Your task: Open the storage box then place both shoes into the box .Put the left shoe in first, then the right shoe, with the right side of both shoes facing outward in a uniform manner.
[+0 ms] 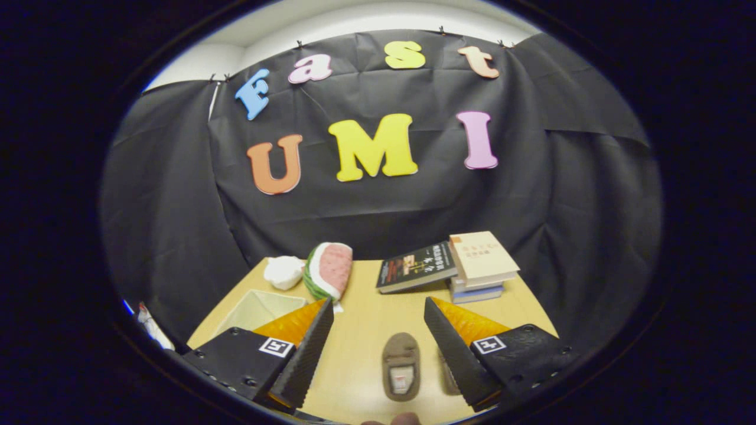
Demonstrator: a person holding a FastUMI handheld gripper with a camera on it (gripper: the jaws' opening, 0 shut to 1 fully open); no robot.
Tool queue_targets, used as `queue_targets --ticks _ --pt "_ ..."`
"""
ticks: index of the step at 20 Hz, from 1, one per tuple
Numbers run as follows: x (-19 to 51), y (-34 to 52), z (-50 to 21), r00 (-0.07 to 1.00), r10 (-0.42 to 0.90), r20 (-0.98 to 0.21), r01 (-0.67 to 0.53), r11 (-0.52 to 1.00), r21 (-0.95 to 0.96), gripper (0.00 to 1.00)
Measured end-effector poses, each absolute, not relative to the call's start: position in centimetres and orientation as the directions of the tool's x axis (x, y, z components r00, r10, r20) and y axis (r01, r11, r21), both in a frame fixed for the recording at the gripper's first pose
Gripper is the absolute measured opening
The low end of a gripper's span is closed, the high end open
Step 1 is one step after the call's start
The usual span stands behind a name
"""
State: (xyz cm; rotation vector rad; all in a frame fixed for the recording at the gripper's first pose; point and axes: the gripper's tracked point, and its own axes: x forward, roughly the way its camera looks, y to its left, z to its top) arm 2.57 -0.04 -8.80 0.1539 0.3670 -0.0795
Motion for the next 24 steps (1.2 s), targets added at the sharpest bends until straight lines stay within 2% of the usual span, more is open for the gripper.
queue_targets --ticks 5,13,16,19,22,24 --pt "1.6 -3.2 -17.5 0.859 -0.108 -0.500 0.177 0.980 0.091 0.94" --pt "1.9 -2.6 -28.7 0.733 -0.081 -0.675 0.150 0.988 0.044 0.94" --pt "3.3 -2.7 -31.8 0.697 -0.074 -0.714 0.126 0.992 0.020 0.85" --pt "4.1 -2.6 -34.1 0.659 -0.053 -0.751 0.117 0.993 0.032 0.81" --pt "4.3 -2.2 -36.0 0.613 -0.029 -0.789 0.123 0.991 0.060 0.59" --pt "4.6 -2.3 -37.1 0.587 -0.018 -0.810 0.138 0.987 0.078 0.38"
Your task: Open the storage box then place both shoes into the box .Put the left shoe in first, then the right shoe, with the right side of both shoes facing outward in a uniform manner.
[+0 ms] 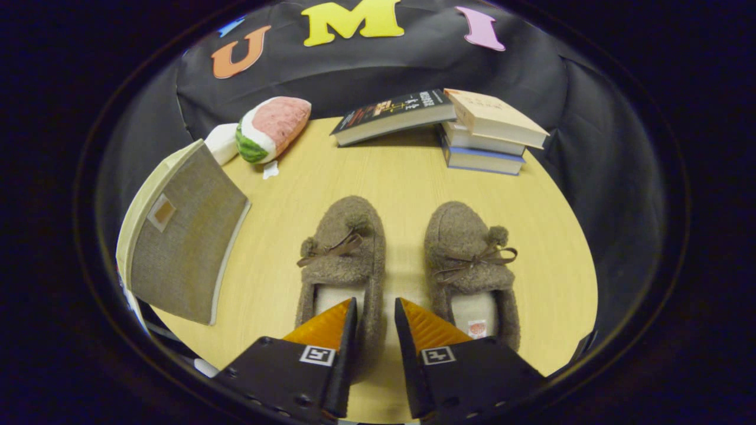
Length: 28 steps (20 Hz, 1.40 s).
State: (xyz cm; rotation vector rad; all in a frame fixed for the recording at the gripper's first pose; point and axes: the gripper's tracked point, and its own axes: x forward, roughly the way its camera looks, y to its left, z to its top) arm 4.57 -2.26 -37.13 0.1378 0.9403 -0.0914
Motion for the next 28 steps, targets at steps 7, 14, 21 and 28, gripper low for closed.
queue_targets --ticks 7,14,21,28 --pt "4.9 -2.1 -38.1 0.549 0.006 -0.836 0.155 0.982 0.109 0.01" --pt "4.6 -0.9 -36.1 0.548 0.062 -0.834 0.213 0.954 0.211 0.00" --pt "4.2 1.9 -30.2 0.593 0.102 -0.799 0.270 0.909 0.317 0.00" --pt "6.0 6.7 -19.6 0.710 0.074 -0.700 0.290 0.875 0.387 0.00"
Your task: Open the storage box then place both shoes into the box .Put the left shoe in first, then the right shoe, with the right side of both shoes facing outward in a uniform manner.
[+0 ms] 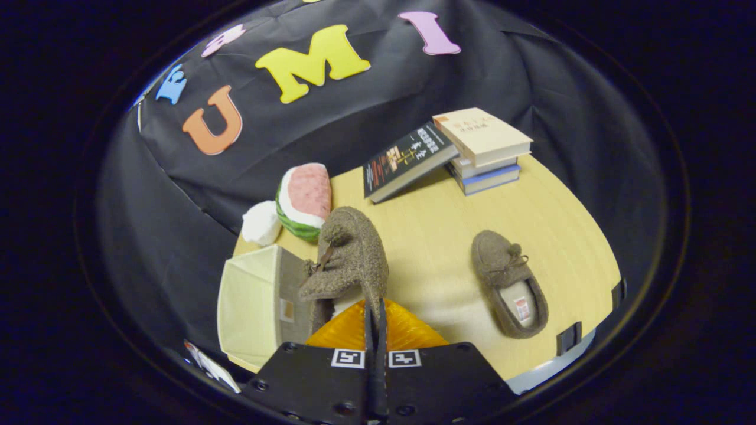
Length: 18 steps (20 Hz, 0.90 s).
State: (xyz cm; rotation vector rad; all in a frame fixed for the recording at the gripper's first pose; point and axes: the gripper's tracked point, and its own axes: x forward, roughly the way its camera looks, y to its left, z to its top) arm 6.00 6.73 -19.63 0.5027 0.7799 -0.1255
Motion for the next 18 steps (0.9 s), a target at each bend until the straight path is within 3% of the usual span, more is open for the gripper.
queue_targets --ticks 8,13,18 --pt "9.2 18.2 -14.4 0.745 0.120 -0.656 0.244 0.866 0.436 0.00" --pt "10.3 26.0 -16.2 0.727 0.172 -0.665 0.193 0.878 0.438 0.00" --pt "10.3 29.6 -20.6 0.680 0.172 -0.713 0.231 0.872 0.431 0.00"
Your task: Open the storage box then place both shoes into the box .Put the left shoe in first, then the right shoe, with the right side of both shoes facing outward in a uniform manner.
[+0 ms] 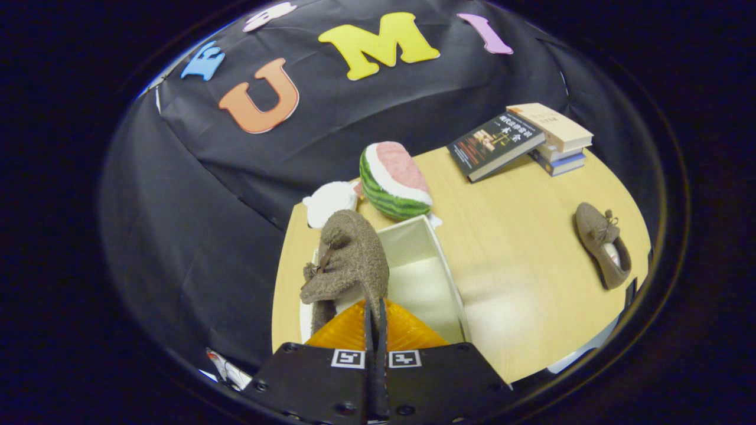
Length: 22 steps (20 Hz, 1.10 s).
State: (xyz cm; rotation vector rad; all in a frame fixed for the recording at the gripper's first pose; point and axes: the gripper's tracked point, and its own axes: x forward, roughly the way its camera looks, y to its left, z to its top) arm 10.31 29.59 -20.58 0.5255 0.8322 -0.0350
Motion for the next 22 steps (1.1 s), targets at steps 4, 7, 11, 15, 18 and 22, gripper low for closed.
queue_targets --ticks 4,7,11,15,18,22 --pt "10.3 30.8 -24.0 0.649 0.157 -0.745 0.269 0.868 0.417 0.00" --pt "10.6 31.8 -26.1 0.624 0.157 -0.765 0.295 0.860 0.416 0.00" --pt "10.9 32.7 -28.3 0.595 0.151 -0.790 0.313 0.861 0.401 0.00" --pt "11.3 33.3 -29.6 0.579 0.144 -0.803 0.315 0.868 0.383 0.00" --pt "11.0 33.6 -30.6 0.558 0.145 -0.817 0.315 0.874 0.371 0.00" --pt "10.8 34.8 -31.9 0.526 0.189 -0.829 0.295 0.874 0.386 0.21"
